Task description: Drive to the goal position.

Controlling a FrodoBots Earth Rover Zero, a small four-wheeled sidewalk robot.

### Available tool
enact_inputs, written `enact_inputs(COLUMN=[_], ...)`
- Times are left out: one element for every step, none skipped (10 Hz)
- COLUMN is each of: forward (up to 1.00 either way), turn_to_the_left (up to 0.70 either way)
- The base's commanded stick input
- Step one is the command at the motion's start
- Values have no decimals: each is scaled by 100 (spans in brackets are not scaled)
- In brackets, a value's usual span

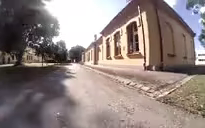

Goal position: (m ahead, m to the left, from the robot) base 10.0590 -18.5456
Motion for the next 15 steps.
enact_inputs(forward=[70,70,70,70,70,70,70,70,70,70,70,70,70,17,0], turn_to_the_left=[-35,-35,-32,0,0,0,0,0,0,0,0,0,0,0,0])
